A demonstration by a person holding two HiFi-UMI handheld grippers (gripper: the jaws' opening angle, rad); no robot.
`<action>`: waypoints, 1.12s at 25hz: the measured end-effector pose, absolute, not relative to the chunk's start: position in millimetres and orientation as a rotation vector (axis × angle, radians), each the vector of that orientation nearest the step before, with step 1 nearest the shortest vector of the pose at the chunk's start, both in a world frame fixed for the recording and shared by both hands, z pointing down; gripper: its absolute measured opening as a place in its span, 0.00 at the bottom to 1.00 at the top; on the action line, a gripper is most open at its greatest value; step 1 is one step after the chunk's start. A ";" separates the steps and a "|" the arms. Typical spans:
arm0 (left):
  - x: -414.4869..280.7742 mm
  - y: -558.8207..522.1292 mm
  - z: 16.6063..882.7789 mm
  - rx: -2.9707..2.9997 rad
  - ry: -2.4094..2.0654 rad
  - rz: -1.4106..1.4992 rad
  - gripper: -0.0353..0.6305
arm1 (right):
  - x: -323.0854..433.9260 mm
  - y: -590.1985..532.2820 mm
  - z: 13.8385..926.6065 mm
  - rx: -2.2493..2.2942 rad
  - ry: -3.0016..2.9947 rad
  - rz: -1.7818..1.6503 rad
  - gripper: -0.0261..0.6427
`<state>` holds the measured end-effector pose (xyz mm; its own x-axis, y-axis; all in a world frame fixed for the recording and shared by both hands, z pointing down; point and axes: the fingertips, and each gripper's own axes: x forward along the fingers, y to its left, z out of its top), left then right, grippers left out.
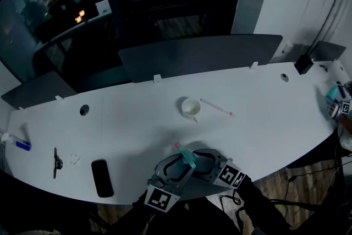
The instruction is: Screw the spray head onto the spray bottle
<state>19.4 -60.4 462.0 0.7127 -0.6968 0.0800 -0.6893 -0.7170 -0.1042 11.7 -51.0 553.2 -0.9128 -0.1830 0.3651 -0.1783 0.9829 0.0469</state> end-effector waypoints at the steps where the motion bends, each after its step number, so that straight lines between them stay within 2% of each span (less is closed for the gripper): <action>1: 19.5 -61.1 462.6 -2.864 1.174 -0.153 0.39 | 11.9 -50.0 552.5 0.279 -2.759 -0.014 0.48; 2: 18.8 -62.2 462.5 -2.888 1.194 -0.126 0.45 | 11.9 -49.2 551.5 0.291 -2.762 -0.015 0.49; 5: 15.2 -63.7 458.4 -2.912 1.214 -0.085 0.50 | 11.8 -49.0 546.4 0.319 -2.772 -0.011 0.49; 7: 13.5 -61.8 455.2 -2.909 1.206 -0.089 0.56 | 14.1 -50.4 539.8 0.352 -2.788 0.005 0.53; 9: 9.5 -58.5 455.6 -2.901 1.211 -0.111 0.59 | 19.6 -52.1 532.9 0.399 -2.792 0.005 0.53; 13: -19.0 -46.8 455.5 -2.831 1.376 -0.122 0.59 | 37.7 -54.8 519.2 0.541 -2.767 -0.004 0.53; 14: -28.1 -41.8 452.5 -2.802 1.440 -0.117 0.58 | 42.4 -54.7 514.5 0.579 -2.767 -0.008 0.53; 16: -44.0 -31.1 446.0 -2.715 1.564 -0.127 0.41 | 50.7 -55.1 501.7 0.665 -2.779 -0.023 0.53; 17: -50.3 -26.0 444.0 -2.667 1.628 -0.133 0.29 | 54.7 -55.4 495.5 0.712 -2.786 -0.039 0.48; 19: -59.5 -17.9 444.8 -2.590 1.758 -0.139 0.07 | 62.4 -56.0 485.9 0.807 -2.790 -0.063 0.10; 20: -62.1 -15.2 446.3 -2.559 1.807 -0.147 0.06 | 64.8 -56.2 482.9 0.843 -2.789 -0.062 0.05; 28: -69.2 -4.8 447.8 -2.385 1.978 -0.112 0.06 | 60.5 -45.4 471.3 0.968 -2.812 -0.077 0.05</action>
